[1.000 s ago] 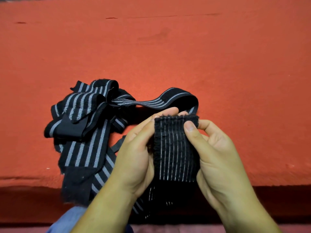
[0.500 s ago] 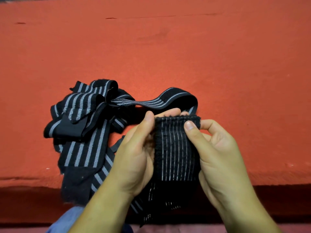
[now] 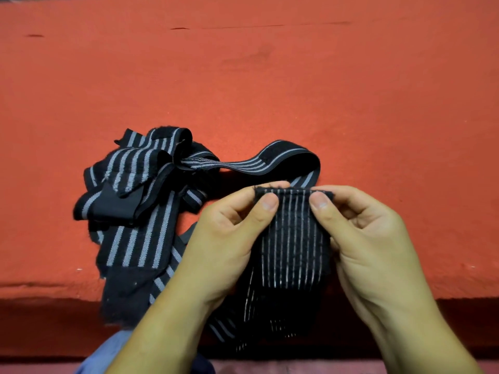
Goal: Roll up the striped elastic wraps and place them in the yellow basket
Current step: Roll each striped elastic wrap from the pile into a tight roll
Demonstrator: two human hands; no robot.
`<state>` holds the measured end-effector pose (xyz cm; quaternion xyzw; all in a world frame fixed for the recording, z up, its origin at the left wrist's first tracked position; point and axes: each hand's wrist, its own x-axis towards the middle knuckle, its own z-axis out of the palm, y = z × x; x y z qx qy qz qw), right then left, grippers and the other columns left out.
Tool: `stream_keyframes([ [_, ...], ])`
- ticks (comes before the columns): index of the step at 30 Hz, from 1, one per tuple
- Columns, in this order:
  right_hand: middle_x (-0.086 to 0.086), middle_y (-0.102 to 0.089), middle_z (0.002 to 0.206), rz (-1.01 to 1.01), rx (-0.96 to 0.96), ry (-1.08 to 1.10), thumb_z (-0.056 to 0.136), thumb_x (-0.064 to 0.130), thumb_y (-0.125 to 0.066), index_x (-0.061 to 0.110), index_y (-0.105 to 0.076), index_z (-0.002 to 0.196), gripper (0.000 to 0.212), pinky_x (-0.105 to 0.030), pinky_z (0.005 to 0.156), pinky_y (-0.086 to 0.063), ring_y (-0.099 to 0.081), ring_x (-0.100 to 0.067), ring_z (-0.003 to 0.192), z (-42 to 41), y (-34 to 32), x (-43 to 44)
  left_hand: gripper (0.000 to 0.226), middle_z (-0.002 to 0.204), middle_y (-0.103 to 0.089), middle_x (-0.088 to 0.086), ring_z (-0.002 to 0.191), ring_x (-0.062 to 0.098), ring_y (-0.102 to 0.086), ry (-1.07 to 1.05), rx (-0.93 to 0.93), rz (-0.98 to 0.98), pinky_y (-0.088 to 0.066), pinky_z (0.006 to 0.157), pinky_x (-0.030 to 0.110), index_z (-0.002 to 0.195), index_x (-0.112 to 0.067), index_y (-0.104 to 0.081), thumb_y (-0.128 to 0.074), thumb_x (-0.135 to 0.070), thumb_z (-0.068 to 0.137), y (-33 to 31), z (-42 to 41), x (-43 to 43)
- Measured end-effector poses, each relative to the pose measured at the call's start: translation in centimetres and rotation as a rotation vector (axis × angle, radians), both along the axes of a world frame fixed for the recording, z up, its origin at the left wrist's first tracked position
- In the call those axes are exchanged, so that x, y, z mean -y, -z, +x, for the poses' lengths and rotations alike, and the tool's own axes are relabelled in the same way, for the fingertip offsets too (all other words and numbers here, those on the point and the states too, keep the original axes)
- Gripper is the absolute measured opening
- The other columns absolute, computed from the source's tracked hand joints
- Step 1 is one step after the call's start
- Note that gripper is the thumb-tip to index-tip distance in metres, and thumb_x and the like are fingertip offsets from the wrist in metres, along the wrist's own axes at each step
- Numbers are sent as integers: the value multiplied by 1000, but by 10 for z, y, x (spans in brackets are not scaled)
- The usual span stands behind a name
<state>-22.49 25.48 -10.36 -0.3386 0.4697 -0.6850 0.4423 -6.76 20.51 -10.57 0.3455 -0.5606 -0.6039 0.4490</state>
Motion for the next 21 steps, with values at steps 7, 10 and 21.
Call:
stream_keyframes([
  [7,-10,-81,93,91,-49,-96,85,26,-74,8,-80,102,25,-21,68,-57,-77,-16,81,2,-4,-1,20,94,-80,11,92,28,-77,-97,36,-72,-61,82,41,99,-10,-79,-66,-25,96,0,4,0],
  [10,-9,-80,86,107,-170,-73,94,19,-70,8,-81,95,16,-19,63,-54,-75,-12,73,1,-4,-2,17,100,-80,10,97,27,-77,-92,15,-37,-63,85,35,107,-13,-78,-64,-18,98,0,3,1],
  [21,-15,-80,90,278,-57,-242,89,33,-67,8,-81,91,29,-29,66,-55,-74,-19,76,0,-2,-1,21,86,-76,-3,78,5,-71,-127,-37,-62,-54,69,17,111,-21,-74,-64,-9,98,-1,4,4],
])
